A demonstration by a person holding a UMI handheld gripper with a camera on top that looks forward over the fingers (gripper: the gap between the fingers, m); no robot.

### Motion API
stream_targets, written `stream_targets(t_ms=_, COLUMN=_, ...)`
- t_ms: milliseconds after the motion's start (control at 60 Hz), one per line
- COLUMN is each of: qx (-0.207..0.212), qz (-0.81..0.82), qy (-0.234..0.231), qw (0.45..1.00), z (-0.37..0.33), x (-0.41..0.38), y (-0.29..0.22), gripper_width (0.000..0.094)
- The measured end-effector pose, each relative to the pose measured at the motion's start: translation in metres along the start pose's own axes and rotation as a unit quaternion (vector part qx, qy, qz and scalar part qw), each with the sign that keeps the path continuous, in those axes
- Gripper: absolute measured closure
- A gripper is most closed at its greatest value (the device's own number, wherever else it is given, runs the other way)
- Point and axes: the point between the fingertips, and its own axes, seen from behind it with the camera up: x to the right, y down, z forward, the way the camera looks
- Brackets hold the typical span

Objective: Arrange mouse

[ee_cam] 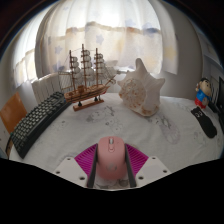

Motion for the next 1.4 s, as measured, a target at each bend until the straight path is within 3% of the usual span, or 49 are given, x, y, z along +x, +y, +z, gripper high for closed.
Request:
stream_targets(t_ms=133, qx=-0.004, qz=-0.018, qy=-0.007, qw=1.0, z=-0.004, x=0.002, y=-0.009, gripper_width=0.0521)
stream_targets(t_ms=383, qx=0.031, qz=0.015, qy=-0.02, qw=0.999, z=-0.074, x=0.048, y=-0.095, gripper_width=0.0559)
stream_targets(t_ms=517, qx=0.064, qz=0.024, qy=0.008, qw=0.998, z=-0.107, x=0.138, y=-0.148, gripper_width=0.0559)
stream_targets(t_ms=650, qx=0.077, qz=0.024, qy=0.055, qw=0.995, z=-0.106, x=0.266, y=-0.171, gripper_width=0.056)
stream_targets(t_ms=867, qx=0.04, qz=0.036, qy=0.099, qw=0.994, z=-0.031, x=0.458, y=-0.12, gripper_width=0.056)
stream_targets(t_ms=1067, qx=-0.028, qz=0.043, qy=0.073, qw=0.996, z=0.038, x=0.523, y=-0.045, gripper_width=0.0551)
stream_targets(t_ms=1133, qx=-0.042, qz=0.04, qy=0.068, qw=0.996, z=0.047, x=0.53, y=-0.033, gripper_width=0.0523)
stream_targets(t_ms=1233, qx=-0.032, qz=0.036, qy=0.065, qw=0.997, z=0.052, x=0.534, y=-0.037, gripper_width=0.0451)
stream_targets(t_ms=1267, qx=-0.039, qz=0.045, qy=0.063, qw=0.996, z=0.051, x=0.533, y=-0.036, gripper_width=0.0385)
stream_targets(t_ms=1333, qx=-0.051, qz=0.054, qy=0.068, qw=0.995, z=0.039, x=0.534, y=-0.041, gripper_width=0.0063)
stream_targets(t_ms=1400, qx=-0.046, qz=0.056, qy=0.065, qw=0.995, z=0.012, x=0.53, y=-0.055, gripper_width=0.0094)
